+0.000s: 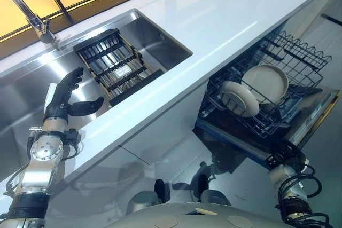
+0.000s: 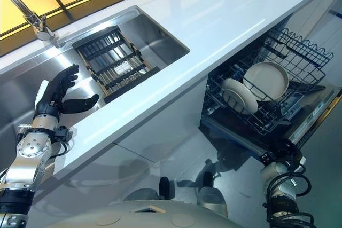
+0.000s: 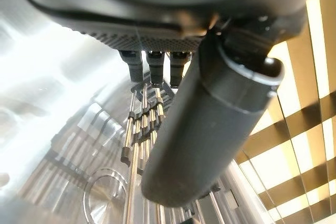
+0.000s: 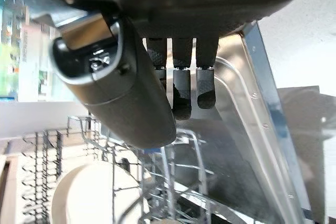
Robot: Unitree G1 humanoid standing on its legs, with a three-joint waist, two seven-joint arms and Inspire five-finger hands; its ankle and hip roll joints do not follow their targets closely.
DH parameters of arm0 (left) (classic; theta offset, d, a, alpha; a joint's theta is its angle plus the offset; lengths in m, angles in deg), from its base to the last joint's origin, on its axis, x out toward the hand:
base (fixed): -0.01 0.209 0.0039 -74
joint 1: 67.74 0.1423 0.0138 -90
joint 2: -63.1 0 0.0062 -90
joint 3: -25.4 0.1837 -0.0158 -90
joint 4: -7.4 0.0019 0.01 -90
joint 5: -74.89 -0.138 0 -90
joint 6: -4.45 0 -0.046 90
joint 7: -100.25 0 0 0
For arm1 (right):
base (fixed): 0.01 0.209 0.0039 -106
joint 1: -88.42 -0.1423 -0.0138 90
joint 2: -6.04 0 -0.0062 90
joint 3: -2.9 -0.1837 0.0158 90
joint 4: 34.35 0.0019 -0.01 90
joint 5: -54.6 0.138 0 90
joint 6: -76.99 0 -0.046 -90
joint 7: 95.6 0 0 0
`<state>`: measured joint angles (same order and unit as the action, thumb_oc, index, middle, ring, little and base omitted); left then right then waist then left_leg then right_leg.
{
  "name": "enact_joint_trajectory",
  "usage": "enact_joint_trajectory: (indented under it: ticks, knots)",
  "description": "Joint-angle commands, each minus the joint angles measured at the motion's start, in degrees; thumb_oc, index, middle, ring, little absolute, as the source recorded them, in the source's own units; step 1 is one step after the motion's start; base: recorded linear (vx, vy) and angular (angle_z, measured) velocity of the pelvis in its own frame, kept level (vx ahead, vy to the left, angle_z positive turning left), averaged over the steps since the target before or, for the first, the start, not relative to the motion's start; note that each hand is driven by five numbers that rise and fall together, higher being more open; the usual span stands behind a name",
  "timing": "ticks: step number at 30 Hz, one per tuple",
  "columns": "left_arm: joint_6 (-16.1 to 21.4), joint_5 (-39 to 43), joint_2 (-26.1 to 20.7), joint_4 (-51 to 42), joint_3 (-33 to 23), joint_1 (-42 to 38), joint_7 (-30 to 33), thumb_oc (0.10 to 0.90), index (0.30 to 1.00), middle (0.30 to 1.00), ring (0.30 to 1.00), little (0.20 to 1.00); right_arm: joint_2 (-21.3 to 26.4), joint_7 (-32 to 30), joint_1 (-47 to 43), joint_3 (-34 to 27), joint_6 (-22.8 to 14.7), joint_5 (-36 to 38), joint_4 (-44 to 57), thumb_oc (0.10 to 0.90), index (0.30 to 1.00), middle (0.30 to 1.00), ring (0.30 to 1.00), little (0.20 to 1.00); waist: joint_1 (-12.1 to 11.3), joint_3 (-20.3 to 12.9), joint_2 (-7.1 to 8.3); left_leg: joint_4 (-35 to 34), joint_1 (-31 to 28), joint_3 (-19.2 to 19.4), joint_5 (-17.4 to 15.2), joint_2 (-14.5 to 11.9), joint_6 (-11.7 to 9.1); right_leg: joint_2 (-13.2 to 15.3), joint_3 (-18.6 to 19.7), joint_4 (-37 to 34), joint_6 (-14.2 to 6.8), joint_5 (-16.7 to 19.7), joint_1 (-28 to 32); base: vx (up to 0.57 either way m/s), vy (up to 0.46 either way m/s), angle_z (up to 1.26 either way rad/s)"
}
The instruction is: Pick up plates and place into dishwasher.
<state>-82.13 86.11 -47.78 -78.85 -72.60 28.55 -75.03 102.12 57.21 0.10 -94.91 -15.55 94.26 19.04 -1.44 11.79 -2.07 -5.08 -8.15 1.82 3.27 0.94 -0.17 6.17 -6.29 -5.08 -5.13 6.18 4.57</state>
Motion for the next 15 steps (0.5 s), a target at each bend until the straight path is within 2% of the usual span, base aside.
enact_joint_trajectory:
  ticks: [1, 7, 10, 15]
  knots:
    - [3.15, 0.23, -4.00, -2.40, -0.39, -6.61, 3.11, 0.800, 0.900, 0.900, 0.900, 0.900, 6.06, 4.37, -6.60, 3.07, -0.95, -8.90, 3.92, 0.100, 0.300, 0.300, 0.300, 0.200, -0.94, -0.59, -0.87, 4.78, 5.52, -0.62, -2.28, 0.98, -1.19, -2.97, -2.72, 6.94, 0.15, -7.36, -0.31, 0.01, 0.027, 0.11]
    - [2.64, -0.30, -3.62, -2.86, 0.32, -6.75, 3.06, 0.800, 0.900, 0.900, 0.900, 0.900, 7.66, 9.44, -8.15, 7.14, 0.13, -16.20, 9.05, 0.100, 0.300, 0.300, 0.300, 0.200, -1.45, -0.18, -0.71, 5.07, 5.51, -1.18, -2.23, 1.08, -1.11, -2.80, -3.04, 7.54, 0.08, -7.49, -0.30, 0.03, 0.016, 0.05]
    - [2.14, -1.21, -2.97, -2.85, 1.86, -7.79, 3.49, 0.800, 0.900, 0.900, 0.900, 0.900, 8.69, 11.68, -10.93, 10.62, 0.37, -19.91, 14.16, 0.100, 0.300, 0.300, 0.300, 0.200, -2.10, 0.18, -0.53, 5.40, 5.58, -1.82, -2.35, 1.23, -0.93, -2.59, -3.36, 8.10, 0.01, -7.57, -0.51, 0.04, 0.027, 0.02]
    - [1.29, -1.54, -2.77, -2.11, 3.83, -10.00, 3.54, 0.800, 0.900, 0.900, 0.900, 0.900, 9.19, 13.95, -18.07, 16.41, 2.79, -24.79, 18.86, 0.100, 0.300, 0.300, 0.300, 0.200, -3.22, 0.20, -0.10, 5.86, 5.65, -2.82, -2.54, 1.58, -0.74, -2.27, -3.74, 8.29, 0.04, -7.58, -0.43, 0.04, 0.037, 0.09]
